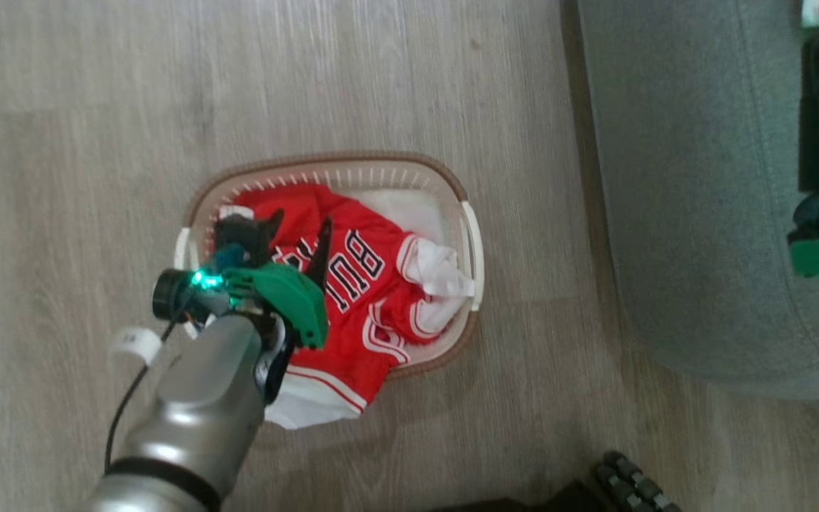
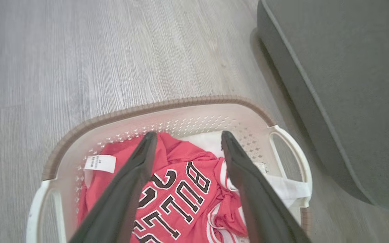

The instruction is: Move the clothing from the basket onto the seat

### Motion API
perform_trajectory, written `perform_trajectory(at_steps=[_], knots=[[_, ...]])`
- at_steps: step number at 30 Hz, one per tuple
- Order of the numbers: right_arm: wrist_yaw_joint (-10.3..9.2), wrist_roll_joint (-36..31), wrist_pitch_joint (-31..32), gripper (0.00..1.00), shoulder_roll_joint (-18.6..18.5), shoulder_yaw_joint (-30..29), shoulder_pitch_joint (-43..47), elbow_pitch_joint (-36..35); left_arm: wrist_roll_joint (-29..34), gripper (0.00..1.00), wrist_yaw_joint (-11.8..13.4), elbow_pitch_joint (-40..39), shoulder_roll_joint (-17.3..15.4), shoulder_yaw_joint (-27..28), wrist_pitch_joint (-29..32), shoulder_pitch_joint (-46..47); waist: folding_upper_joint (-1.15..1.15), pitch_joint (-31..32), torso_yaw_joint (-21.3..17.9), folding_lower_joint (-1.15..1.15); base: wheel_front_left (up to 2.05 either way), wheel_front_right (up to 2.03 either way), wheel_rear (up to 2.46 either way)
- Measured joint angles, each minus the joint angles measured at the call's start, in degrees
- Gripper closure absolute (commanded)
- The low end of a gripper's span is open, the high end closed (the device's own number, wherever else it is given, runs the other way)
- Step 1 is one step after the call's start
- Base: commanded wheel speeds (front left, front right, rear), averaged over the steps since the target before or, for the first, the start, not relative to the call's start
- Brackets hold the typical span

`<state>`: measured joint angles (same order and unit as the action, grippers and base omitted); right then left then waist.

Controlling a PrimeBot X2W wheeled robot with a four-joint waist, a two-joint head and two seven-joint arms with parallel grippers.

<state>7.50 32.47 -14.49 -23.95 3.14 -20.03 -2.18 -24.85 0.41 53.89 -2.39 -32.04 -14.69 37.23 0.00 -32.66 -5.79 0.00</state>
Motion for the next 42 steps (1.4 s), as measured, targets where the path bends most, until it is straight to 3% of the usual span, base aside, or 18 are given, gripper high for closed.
perform_trajectory(at_steps=[6, 14, 18, 23, 32, 42], knots=[[0.0, 0.5, 0.0, 0.0, -0.2, 0.4, -4.4, -1.7, -4.8, 0.0, -1.1, 7.5, 0.0, -4.1, 0.2, 7.2, 0.0, -5.6, -1.6, 0.0, 0.0, 0.0, 0.0], [0.0, 0.9, -0.1, 0.0, -0.2, 1.0, -8.0, -5.1, -8.2, 0.0, 0.1, 15.4, 0.0, -6.7, 3.2, 13.0, 0.0, -12.9, -4.2, 0.01, 0.0, 0.0, 0.0], [0.0, 0.9, -0.2, 0.0, -0.2, 0.7, -8.9, -5.9, -9.6, 0.0, 0.4, 16.9, 0.0, -7.4, 3.6, 15.2, 0.0, -16.0, -5.5, 0.01, 0.0, 0.0, 0.0], [0.0, 0.9, -0.1, 0.0, 0.0, 0.6, -10.2, -6.2, -9.9, 0.0, 2.5, 18.8, 0.0, -8.1, 5.4, 18.0, 0.0, -19.4, -6.7, 0.01, 0.0, 0.0, 0.0], [0.0, 0.9, -0.2, 0.0, 0.2, 0.6, -11.3, -6.6, -9.9, 0.0, 5.9, 20.3, -0.2, -8.9, 13.6, 19.5, 0.0, -22.6, -8.2, 0.01, 0.0, 0.0, 0.0], [0.0, 1.0, -0.2, 0.0, 0.5, 0.6, -11.6, -6.8, -9.9, 0.0, 6.8, 20.2, -1.8, -10.0, 17.6, 22.0, 0.0, -25.3, -9.8, 0.0, 0.0, 0.0, 0.0]])
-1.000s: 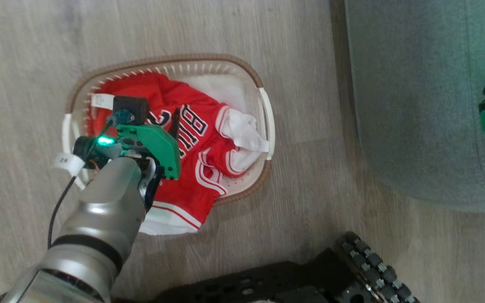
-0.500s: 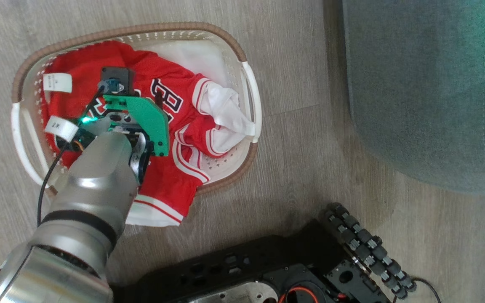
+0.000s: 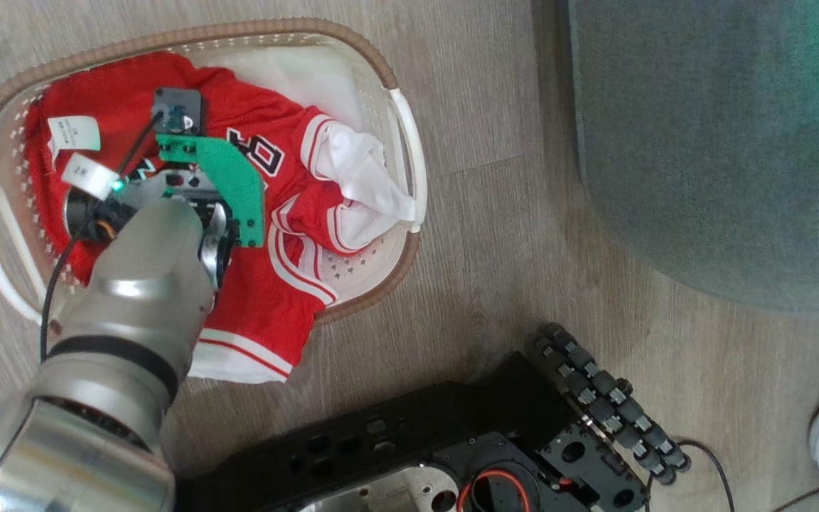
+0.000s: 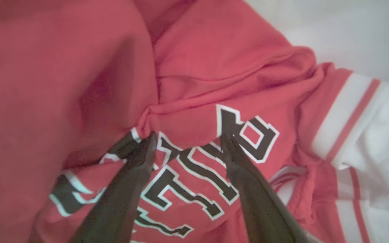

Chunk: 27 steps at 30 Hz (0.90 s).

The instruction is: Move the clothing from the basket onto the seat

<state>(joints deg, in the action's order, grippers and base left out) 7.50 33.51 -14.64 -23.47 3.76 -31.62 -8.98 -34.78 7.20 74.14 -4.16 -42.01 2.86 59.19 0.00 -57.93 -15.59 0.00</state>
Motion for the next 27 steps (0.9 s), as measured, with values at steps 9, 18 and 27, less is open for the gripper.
perform_trajectory(at_steps=[9, 18, 27], knots=[[0.0, 0.0, 0.0, 0.0, 0.2, 0.5, -0.9, 0.1, 0.3, 1.0, 0.8, 0.0, -1.2, -0.4, -0.1, 0.9, 0.0, -0.7, -0.5, 0.0, 0.0, 0.0, 0.0], [0.0, -0.2, 0.0, 0.0, 0.5, 1.0, -0.8, 1.3, -1.0, 1.0, -0.9, 0.3, -0.7, -0.2, -2.6, -1.0, 0.0, 3.2, 0.1, 0.0, 0.0, 0.0, 0.0], [0.0, -0.8, 0.0, 0.0, 0.4, 2.2, 1.7, 3.5, -3.0, 1.0, -5.3, 0.1, 1.5, -0.6, -11.4, -8.0, 0.0, 13.7, 2.2, 0.0, 0.0, 0.0, 0.0]])
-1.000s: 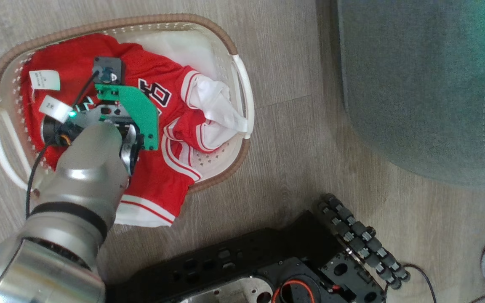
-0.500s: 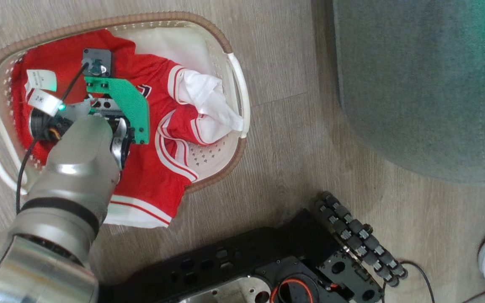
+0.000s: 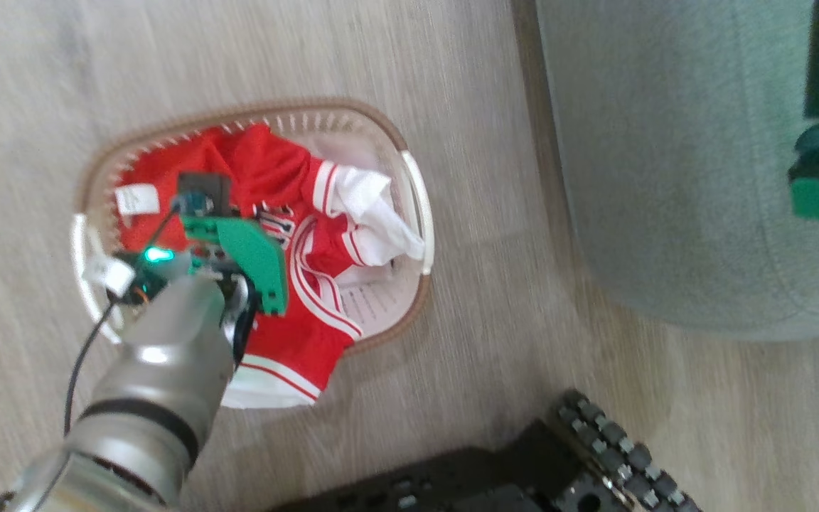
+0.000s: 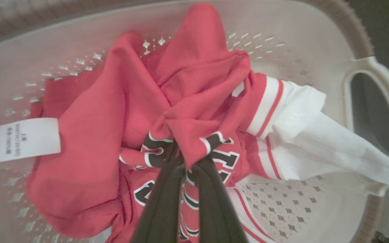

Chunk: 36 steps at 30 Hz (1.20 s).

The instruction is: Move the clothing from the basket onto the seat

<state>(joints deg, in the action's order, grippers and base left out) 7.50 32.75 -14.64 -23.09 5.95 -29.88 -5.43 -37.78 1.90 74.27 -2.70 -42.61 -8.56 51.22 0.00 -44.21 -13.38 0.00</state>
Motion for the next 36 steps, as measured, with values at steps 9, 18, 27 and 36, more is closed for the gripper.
perform_trajectory(at_steps=[9, 18, 27, 36], knots=[[0.0, -0.7, 0.0, 0.0, -0.1, 2.1, 7.4, 3.4, -3.3, 1.0, -2.7, -5.5, 0.2, -3.3, -4.1, -9.2, 0.0, 14.2, 3.1, 0.0, 0.0, 0.0, 0.0], [0.0, -1.9, 0.0, 0.0, 1.2, 1.8, 13.6, 5.5, -4.4, 1.0, -3.0, -9.3, 0.3, -3.9, -5.6, -13.4, 0.0, 26.0, 5.9, 0.0, 0.0, 0.0, 0.0], [0.0, -3.1, 0.0, 0.0, 3.7, 1.3, 19.2, 6.5, 0.4, 1.0, -1.2, -26.7, -2.1, 0.7, -5.6, -18.6, 0.0, 35.3, 9.2, 0.0, 0.0, 0.0, 0.0], [0.0, -3.5, 0.0, 0.0, 4.8, 1.8, 22.3, 7.1, 3.9, 1.0, 1.3, -44.9, -5.7, 2.5, -5.6, -21.8, 0.0, 40.0, 12.1, -0.01, 0.0, 0.0, 0.0]])
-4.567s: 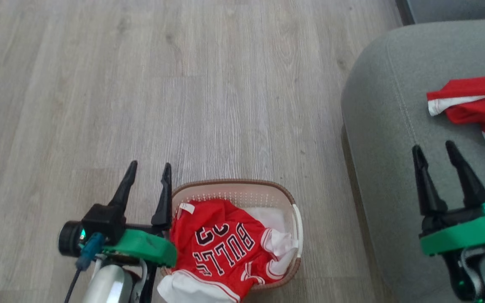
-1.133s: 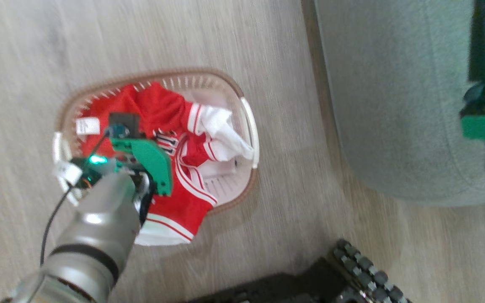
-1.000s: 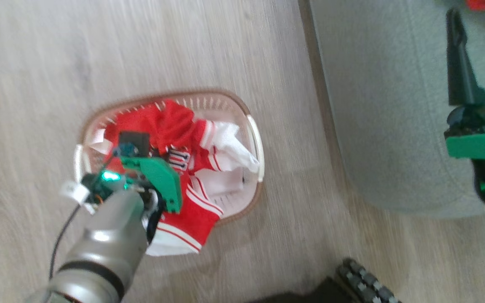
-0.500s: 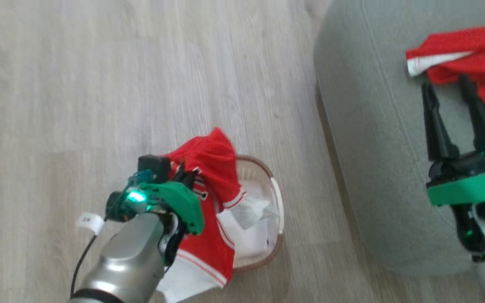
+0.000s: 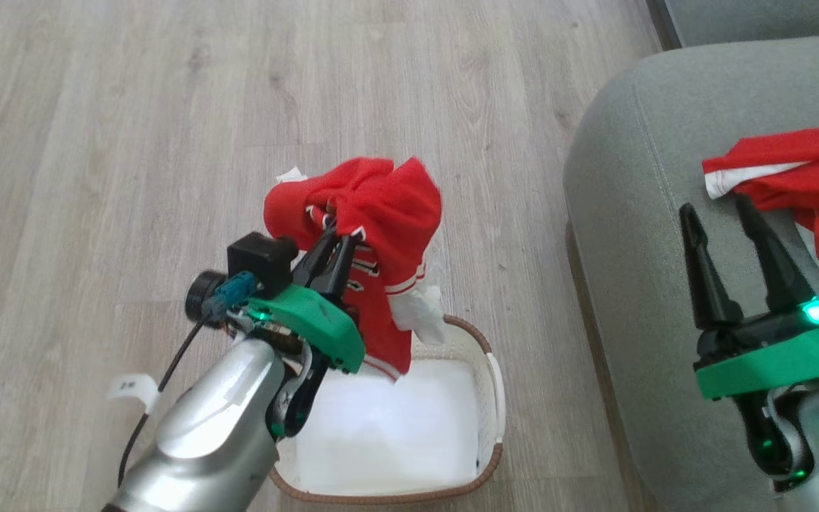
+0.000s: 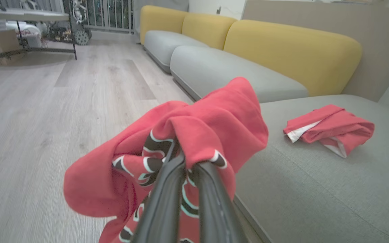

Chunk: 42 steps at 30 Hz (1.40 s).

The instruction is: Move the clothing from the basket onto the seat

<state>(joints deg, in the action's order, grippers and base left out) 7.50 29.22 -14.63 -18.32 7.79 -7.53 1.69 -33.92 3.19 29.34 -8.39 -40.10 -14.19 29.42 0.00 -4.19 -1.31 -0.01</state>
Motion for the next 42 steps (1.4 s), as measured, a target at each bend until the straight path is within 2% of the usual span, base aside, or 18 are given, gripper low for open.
perform_trajectory(at_steps=[8, 13, 19, 25, 27, 33, 35, 37, 38, 42], knots=[[0.0, -0.5, 0.0, 0.0, 0.3, 2.2, 0.2, 0.2, 1.6, 1.0, 2.9, -13.7, -2.9, -0.3, 3.5, 0.7, 0.0, 1.5, 0.7, 0.0, 0.0, 0.0, 0.0], [0.0, -0.4, 0.0, 0.0, 0.3, 5.6, 1.5, 0.2, 2.5, 1.0, 4.5, -20.4, -4.3, 0.1, 5.6, 2.4, 0.0, 1.7, 0.6, 0.0, 0.0, 0.0, 0.0], [0.0, 0.2, 0.0, 0.0, -0.2, 9.5, 1.7, -0.2, 2.5, 1.0, 5.0, -22.5, -4.7, 0.0, 7.2, 2.5, 0.0, 1.8, 0.3, 0.0, 0.0, 0.0, 0.0], [0.0, 1.5, 0.0, 0.0, -3.5, 20.3, -2.0, -0.5, 2.5, 1.0, 4.9, -22.5, -4.8, -0.4, 7.6, 2.5, 0.0, 2.0, 0.5, 0.0, 0.0, 0.0, 0.0], [0.0, 1.7, 0.0, 0.0, -3.9, 22.2, -3.3, 0.0, 2.5, 1.0, 4.9, -22.4, -4.7, -0.6, 7.6, 2.6, 0.0, 2.1, 0.6, 0.0, 0.0, 0.0, 0.0], [0.0, 3.3, 0.0, 0.0, -4.5, 33.1, -11.7, 6.4, 2.5, 1.0, 4.3, -22.2, -4.2, -2.0, 8.1, 3.4, 0.0, 2.7, 1.6, 0.0, 0.0, 0.0, 0.0], [0.0, 5.2, 0.0, 0.0, -3.5, 38.1, -15.5, 11.2, 2.4, 1.0, 3.8, -22.1, -3.8, -2.8, 8.6, 3.5, 0.0, 3.0, 2.3, 0.0, 0.0, 0.0, 0.0], [0.0, 5.9, 0.0, 0.0, -3.1, 39.6, -16.6, 12.9, 2.4, 1.0, 3.8, -22.0, -3.6, -3.3, 8.6, 3.5, 0.0, 3.1, 2.7, 0.0, 0.0, 0.0, 0.0], [0.0, 7.3, 0.0, 0.0, -2.0, 42.4, -18.6, 17.0, 2.4, 1.0, 3.1, -21.8, -2.8, -4.1, 8.6, 3.5, 0.0, 3.2, 3.4, 0.0, 0.0, 0.0, 0.0], [0.0, 9.5, 0.0, 0.0, 0.2, 47.0, -21.3, 23.3, 2.0, 1.0, 2.1, -21.0, -1.1, -5.9, 9.1, 3.6, 0.0, 3.6, 5.1, 0.0, 0.0, 0.0, 0.0]])
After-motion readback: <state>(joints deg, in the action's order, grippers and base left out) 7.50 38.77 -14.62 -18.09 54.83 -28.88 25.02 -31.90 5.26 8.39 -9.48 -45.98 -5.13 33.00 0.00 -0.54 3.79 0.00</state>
